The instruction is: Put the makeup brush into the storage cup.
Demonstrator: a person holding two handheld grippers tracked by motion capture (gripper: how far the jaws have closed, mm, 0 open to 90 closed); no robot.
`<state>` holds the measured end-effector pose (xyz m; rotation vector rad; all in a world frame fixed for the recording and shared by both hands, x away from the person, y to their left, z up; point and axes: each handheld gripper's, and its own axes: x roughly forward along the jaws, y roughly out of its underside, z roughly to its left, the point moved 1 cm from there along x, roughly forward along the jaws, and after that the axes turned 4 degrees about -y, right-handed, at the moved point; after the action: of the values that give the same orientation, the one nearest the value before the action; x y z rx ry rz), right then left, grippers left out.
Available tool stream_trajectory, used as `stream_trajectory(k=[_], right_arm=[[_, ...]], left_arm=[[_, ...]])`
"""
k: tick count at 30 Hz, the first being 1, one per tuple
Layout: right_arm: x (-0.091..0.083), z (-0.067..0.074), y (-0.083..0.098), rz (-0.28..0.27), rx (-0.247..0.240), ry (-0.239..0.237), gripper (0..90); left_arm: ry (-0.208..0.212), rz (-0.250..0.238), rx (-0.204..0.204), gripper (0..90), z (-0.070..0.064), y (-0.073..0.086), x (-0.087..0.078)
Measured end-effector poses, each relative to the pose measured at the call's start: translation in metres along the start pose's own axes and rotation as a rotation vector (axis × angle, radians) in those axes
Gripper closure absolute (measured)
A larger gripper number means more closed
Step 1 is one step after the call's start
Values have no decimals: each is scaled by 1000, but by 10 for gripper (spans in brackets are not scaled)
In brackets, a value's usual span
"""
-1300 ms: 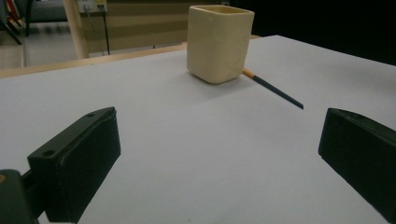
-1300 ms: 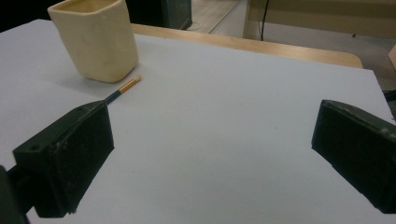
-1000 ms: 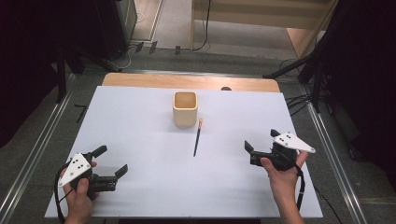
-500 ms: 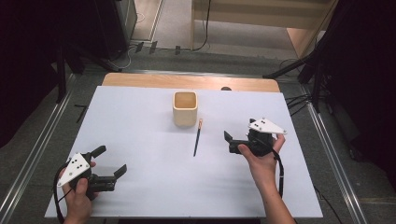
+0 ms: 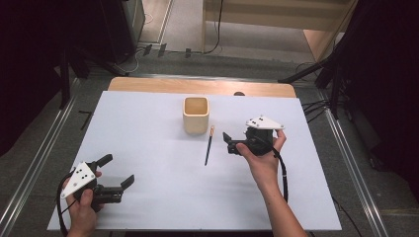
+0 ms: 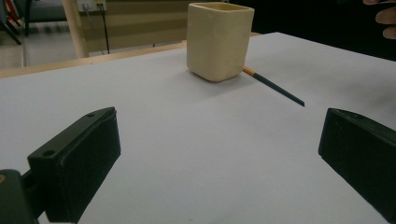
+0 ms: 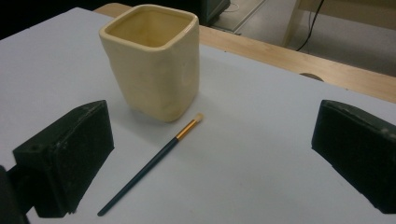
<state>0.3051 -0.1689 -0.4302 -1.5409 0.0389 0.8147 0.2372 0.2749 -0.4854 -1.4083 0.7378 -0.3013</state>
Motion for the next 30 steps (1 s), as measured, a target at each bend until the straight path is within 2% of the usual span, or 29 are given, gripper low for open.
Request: stream_trajectory(k=[12, 19, 30], right_arm=[[23, 11, -14, 76, -7, -7, 0], [41, 19, -19, 153, -15, -14, 0], [60, 16, -18, 241, 11, -17, 0]], left_arm=[[8, 1, -3, 0, -1, 0, 1], [9, 0, -7, 0, 0, 0, 1], [12, 2, -6, 0, 1, 0, 1]])
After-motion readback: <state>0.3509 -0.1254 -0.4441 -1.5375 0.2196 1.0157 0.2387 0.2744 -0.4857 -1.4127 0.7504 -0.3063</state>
